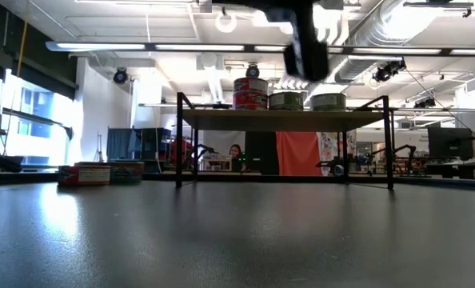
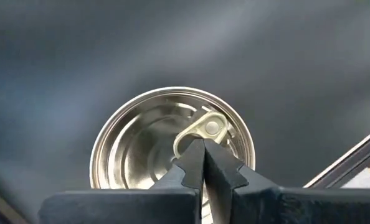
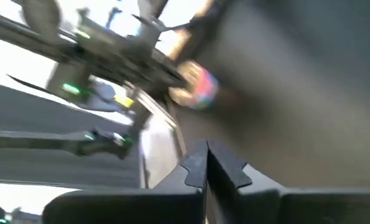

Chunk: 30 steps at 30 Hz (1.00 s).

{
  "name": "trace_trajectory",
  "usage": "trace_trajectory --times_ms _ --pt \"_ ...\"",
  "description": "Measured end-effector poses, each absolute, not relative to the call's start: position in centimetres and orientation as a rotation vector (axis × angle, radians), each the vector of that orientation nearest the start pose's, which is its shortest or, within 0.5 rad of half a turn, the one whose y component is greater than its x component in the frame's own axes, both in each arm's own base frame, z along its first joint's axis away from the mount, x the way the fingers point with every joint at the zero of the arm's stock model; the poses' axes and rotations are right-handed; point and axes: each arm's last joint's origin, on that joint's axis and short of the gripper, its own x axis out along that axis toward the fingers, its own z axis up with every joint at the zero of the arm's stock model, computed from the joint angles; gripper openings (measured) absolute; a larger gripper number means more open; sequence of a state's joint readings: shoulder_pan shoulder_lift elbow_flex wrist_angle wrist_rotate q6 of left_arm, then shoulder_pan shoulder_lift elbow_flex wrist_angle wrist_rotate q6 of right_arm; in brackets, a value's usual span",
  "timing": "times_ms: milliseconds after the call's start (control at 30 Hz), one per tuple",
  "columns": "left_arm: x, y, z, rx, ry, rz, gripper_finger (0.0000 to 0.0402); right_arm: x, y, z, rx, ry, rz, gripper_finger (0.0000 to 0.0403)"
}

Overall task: Stack canned seafood by type on shelf
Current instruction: Put the blue-pink tuna can on the shelf

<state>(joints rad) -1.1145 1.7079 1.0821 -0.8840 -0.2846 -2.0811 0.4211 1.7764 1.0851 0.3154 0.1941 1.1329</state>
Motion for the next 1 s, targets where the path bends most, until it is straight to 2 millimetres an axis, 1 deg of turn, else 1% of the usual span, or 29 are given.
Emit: trace_trajectory --times_ms 133,267,333,400,533,600,667,700,767,833,933,1000 --pt "15.5 -25.3 17.2 -0.707 1.083 0.666 0.0000 35.1 15.5 24.7 0.960 0.300 0.043 0.0000" --pt "18.4 -23.3 17.0 -0.638 0.989 0.685 0.0000 33.7 15.1 27.0 0.894 0.273 0.051 0.0000" --pt "20.3 -22.3 17.0 -0.616 0.947 0.666 0.0000 33.0 14.7 27.9 0.870 0.278 0.030 0.0000" --pt "22.8 -21.2 16.8 -0.600 0.899 0.630 0.0000 32.3 14.3 28.6 0.854 0.291 0.016 0.0000" --pt "28.6 -18.7 15.9 -0.575 0.809 0.511 0.0000 31.5 13.8 29.3 0.822 0.292 -0.025 0.0000" --pt "31.1 -17.1 15.8 -0.569 0.789 0.438 0.0000 31.4 13.7 29.5 0.821 0.276 -0.033 0.0000" --pt "32.8 -15.6 16.5 -0.595 0.780 0.357 0.0000 31.4 13.7 29.6 0.821 0.273 -0.036 0.0000" --pt "33.4 -15.1 17.5 -0.602 0.766 0.300 0.0000 31.4 13.7 29.6 0.822 0.273 -0.036 0.0000" --pt "33.5 -14.7 19.9 -0.580 0.735 0.205 0.0000 31.4 13.7 29.6 0.819 0.272 -0.036 0.0000" --pt "32.5 -14.6 22.0 -0.536 0.716 0.157 0.0000 31.3 13.8 29.7 0.813 0.271 -0.031 0.0000" --pt "30.1 -14.7 23.5 -0.441 0.743 0.207 0.0000 31.2 13.8 29.7 0.832 0.273 -0.029 0.0000" --pt "28.4 -15.0 24.1 -0.402 0.717 0.255 0.0000 31.3 13.8 29.7 0.860 0.281 -0.028 0.0000"
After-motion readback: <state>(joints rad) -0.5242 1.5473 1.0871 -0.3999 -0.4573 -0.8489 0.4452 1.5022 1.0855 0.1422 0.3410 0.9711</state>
